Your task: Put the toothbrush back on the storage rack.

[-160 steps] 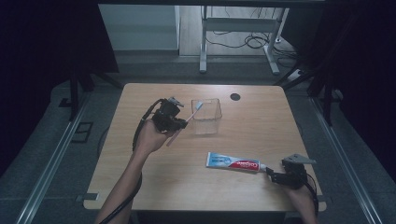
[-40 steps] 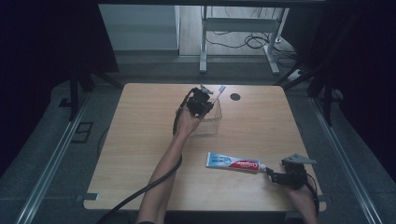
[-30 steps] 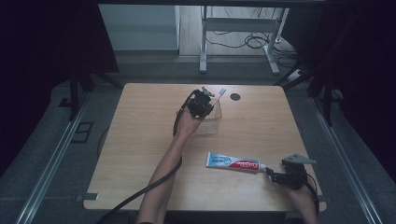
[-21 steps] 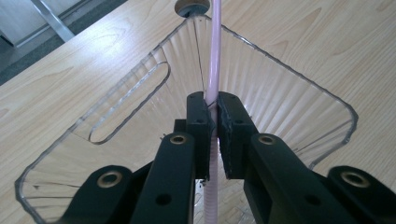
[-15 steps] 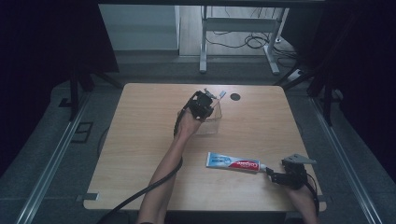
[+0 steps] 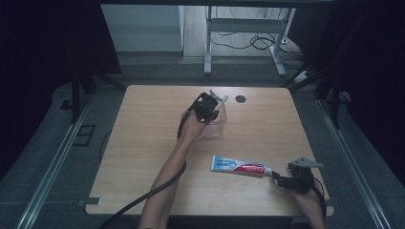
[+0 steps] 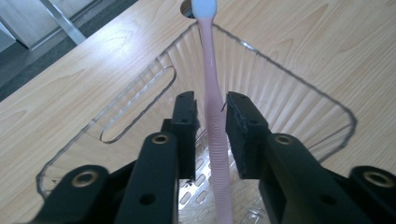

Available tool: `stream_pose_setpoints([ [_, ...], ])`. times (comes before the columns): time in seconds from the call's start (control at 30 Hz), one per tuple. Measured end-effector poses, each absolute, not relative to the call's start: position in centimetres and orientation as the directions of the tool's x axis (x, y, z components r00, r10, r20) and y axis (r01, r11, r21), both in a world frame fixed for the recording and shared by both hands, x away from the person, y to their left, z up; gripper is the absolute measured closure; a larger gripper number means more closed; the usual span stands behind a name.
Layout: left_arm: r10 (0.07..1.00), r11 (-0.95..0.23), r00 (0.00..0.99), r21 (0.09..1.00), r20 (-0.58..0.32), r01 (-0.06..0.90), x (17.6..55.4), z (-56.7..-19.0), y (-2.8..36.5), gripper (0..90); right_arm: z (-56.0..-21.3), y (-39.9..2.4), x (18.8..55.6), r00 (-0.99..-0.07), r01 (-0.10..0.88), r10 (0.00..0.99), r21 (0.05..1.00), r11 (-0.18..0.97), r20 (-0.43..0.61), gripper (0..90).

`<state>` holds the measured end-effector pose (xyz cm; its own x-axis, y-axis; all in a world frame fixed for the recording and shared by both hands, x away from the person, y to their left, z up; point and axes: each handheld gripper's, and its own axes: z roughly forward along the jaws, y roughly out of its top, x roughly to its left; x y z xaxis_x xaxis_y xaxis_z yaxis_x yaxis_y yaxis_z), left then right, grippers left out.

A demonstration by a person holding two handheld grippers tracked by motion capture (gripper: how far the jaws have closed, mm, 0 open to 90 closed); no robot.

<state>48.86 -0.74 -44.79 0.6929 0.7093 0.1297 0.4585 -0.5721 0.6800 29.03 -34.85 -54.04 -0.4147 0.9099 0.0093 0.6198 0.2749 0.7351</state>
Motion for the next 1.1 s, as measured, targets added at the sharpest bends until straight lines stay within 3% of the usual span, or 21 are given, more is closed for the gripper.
stream_pose_setpoints([
  [0.5,0.707,-0.502,0.707,0.713,0.013,0.489,47.8,-42.6,-0.1,47.6,-54.0,-34.9,29.0,-0.415,0.618,0.91,0.736,0.277,0.007,19.7],
  [1.1,0.699,-0.486,0.715,0.723,-0.015,0.49,45.7,-41.7,1.6,20.4,-54.0,-34.9,29.0,-0.415,0.618,0.91,0.736,0.277,0.006,19.8],
])
